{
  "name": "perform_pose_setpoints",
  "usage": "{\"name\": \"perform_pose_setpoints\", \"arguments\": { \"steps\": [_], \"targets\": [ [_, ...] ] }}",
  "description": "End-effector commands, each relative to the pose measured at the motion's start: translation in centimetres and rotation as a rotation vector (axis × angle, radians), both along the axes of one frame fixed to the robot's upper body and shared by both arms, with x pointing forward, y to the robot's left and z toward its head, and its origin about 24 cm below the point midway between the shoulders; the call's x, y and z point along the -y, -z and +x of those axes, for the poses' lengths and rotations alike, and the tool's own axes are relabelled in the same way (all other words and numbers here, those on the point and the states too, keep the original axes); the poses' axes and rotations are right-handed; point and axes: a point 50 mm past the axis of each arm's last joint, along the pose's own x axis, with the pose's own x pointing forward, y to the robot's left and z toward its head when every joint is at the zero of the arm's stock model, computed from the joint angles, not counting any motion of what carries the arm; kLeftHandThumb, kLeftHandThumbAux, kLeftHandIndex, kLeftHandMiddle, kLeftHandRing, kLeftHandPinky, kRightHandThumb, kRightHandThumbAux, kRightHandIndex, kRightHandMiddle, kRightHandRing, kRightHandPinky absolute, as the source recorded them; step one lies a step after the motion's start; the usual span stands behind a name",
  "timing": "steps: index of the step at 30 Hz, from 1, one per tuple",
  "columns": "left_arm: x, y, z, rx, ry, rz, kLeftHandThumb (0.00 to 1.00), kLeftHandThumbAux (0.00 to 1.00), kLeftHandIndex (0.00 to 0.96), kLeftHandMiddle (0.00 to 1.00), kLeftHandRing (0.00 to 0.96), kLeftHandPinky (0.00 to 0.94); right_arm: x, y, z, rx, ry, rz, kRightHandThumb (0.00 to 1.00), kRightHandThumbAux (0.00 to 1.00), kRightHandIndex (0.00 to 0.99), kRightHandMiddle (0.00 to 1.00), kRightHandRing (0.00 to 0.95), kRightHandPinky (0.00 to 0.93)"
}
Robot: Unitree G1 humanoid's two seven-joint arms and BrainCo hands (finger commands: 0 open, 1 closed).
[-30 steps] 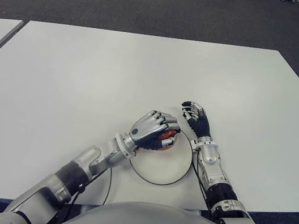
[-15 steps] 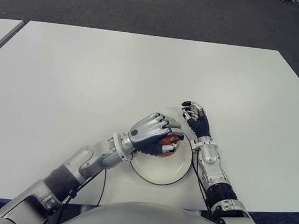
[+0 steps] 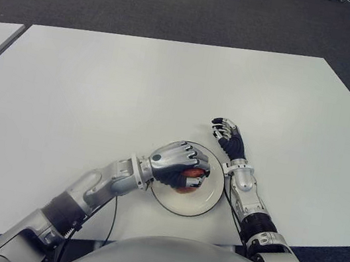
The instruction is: Put the apples into the plate.
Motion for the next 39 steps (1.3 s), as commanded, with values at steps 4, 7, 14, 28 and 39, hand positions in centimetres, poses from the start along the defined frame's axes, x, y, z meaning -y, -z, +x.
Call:
{"name": "perform_pose_setpoints", "arguments": {
  "steps": [4,7,14,28,39],
  "targets": [
    [-0.4,-0.2,0.6,0.103,-0.036,0.027,0.706,0.707,0.442,0.795,0.792,0.765,0.3,3.5,-3.0,-0.191,0.025,-0.016,0.628,0.681,0.291,0.322,0.308,0.317],
    [-0.3,-0.2,0.6,0.114,-0.028,0.008,0.701,0.709,0.440,0.771,0.765,0.725,0.3,3.5,-3.0,-0.189,0.024,-0.021,0.623,0.687,0.290,0.321,0.307,0.314],
    [-0.1,0.3,0.7,0.075,-0.007,0.006,0.121,0.545,0.153,0.188,0.131,0.123,0.5,3.6,-3.0,-0.195,0.022,-0.034,0.620,0.670,0.289,0.319,0.313,0.335],
    [-1.2,-0.1,0.9,0.076,-0.062,0.122,0.038,0.270,0.000,0.001,0.000,0.000,0.6,3.3,-3.5,-0.123,0.016,0.042,0.598,0.655,0.303,0.330,0.366,0.424],
    [-1.1,0.1,0.9,0.109,-0.092,0.119,0.052,0.224,0.000,0.000,0.000,0.000,0.6,3.0,-3.4,-0.104,-0.008,0.034,0.691,0.711,0.402,0.368,0.399,0.442]
  ]
}}
